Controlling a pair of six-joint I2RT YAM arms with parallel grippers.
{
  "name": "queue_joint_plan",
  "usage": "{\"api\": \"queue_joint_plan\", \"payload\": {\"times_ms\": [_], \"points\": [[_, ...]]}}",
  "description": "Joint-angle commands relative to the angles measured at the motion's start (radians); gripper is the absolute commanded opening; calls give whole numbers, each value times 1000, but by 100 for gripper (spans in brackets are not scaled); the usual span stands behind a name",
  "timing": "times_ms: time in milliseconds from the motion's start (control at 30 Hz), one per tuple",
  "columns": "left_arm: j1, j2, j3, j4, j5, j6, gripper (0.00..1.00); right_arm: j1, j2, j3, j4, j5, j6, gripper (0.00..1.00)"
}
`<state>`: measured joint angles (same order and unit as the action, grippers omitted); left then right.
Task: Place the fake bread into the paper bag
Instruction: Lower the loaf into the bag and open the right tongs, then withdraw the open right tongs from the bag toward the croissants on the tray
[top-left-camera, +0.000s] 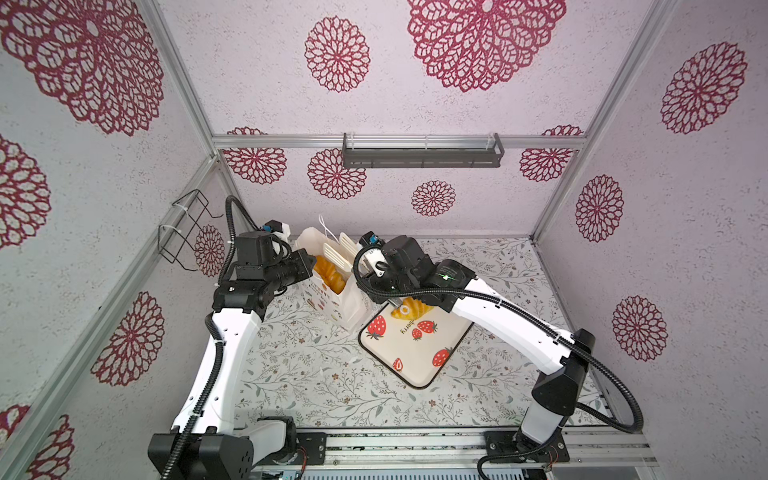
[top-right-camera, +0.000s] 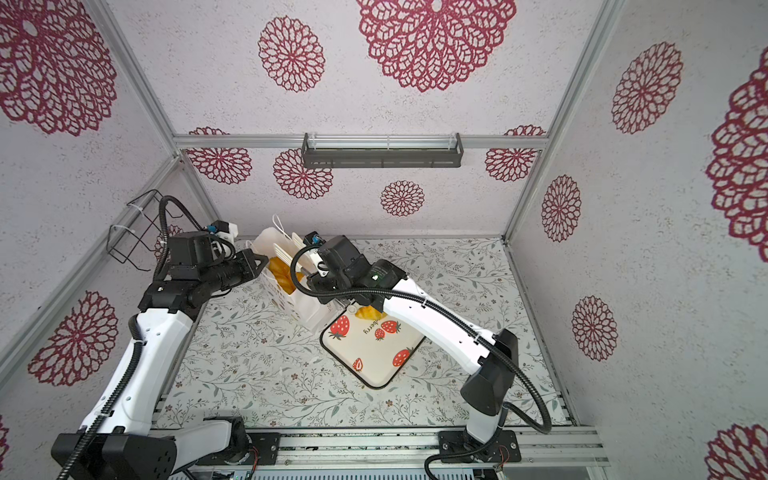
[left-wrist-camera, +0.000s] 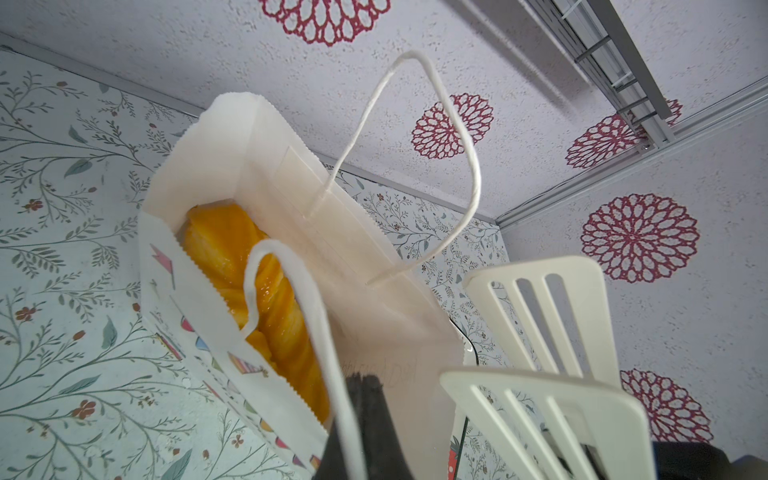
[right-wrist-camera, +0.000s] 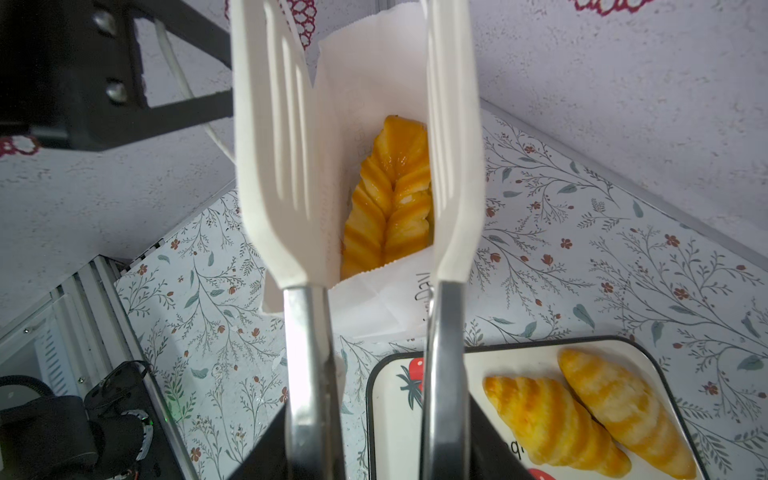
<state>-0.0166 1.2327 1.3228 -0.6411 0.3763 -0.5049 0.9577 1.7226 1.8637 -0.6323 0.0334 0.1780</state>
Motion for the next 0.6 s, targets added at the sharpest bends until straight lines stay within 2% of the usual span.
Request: {"api": "queue_joint_plan", "payload": {"times_ms": [0, 333, 567], "points": [[7, -1, 15, 14, -2, 8, 0, 5, -118, -6, 58, 55, 18, 35], [7, -5, 15, 17, 4, 4, 0, -5, -259, -167, 68, 146, 49, 35], [7, -5, 11, 18, 6, 2, 0, -46, -360, -310, 88, 162, 88, 35]]}}
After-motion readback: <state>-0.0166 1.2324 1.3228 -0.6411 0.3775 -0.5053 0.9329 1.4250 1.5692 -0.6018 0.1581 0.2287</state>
